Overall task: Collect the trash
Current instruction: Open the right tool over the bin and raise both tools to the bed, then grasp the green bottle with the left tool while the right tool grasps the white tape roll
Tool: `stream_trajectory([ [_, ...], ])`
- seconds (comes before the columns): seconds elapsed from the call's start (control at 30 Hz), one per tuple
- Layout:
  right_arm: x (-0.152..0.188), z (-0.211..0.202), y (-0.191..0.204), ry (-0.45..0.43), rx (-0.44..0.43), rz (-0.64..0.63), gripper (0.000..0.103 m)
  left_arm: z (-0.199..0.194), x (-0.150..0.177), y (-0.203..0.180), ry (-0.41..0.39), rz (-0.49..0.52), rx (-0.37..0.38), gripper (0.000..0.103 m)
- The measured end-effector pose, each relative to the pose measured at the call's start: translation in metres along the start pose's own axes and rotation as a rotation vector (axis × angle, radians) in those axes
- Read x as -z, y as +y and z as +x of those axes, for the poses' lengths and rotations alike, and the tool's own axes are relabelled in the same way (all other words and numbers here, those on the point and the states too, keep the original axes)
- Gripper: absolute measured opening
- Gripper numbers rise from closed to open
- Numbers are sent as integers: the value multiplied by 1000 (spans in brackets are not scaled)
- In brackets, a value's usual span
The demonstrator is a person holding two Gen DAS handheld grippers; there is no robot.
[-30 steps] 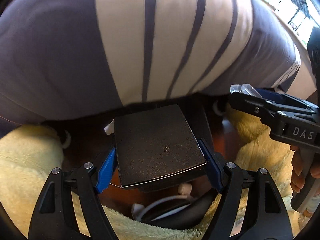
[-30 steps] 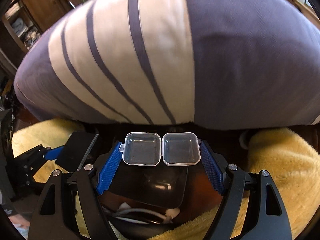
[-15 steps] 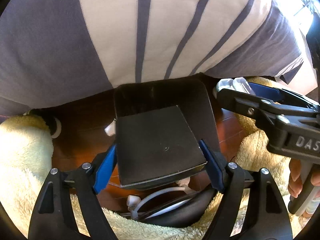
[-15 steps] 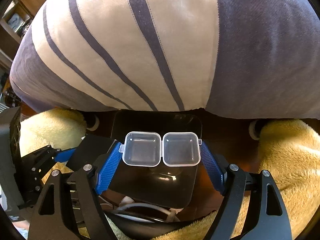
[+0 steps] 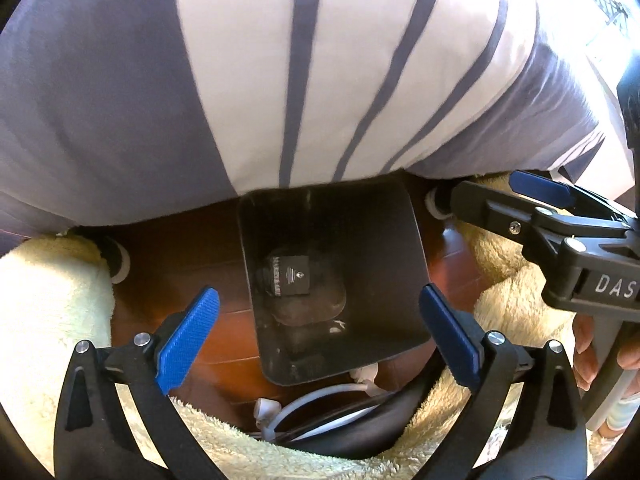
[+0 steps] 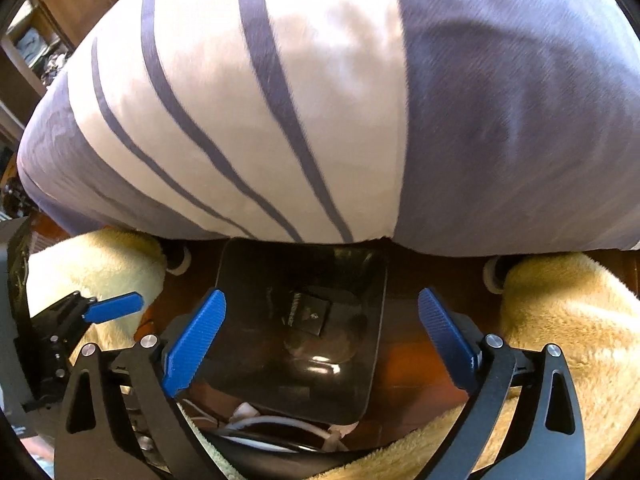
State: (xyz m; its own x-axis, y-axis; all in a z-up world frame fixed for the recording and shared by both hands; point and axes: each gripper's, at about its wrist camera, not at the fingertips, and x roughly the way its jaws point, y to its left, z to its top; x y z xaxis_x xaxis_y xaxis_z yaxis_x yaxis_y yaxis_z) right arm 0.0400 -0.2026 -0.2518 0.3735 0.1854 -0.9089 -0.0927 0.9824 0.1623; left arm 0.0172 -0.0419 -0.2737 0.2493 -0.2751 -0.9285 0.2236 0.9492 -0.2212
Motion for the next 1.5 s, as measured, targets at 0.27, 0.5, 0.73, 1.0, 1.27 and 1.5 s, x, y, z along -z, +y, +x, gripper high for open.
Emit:
stream_trajectory([
  [0.27,-13,-39,-7,-103,38,-3,97,-43,-6,0,-107,-3,-8,95],
  [0.5,-26,-75,-15,-198,76,14,98,-79,-15,6,-197,-10,-26,95],
  [0.73,-52,-103,-18,-283,101,15,98,-112,-36,15,-286,-3,-63,95],
  [1.0,-90,-122,-24,-358,125,17,98,-142,-77,29,-370,-6,-113,95],
  [1.27,-143,-113,-29,-390,114,31,97,-147,-125,45,-417,-31,-158,95],
  [1.5,-182,-97,-30,-410,152,33,97,-143,-177,51,-455,-49,-196,95],
])
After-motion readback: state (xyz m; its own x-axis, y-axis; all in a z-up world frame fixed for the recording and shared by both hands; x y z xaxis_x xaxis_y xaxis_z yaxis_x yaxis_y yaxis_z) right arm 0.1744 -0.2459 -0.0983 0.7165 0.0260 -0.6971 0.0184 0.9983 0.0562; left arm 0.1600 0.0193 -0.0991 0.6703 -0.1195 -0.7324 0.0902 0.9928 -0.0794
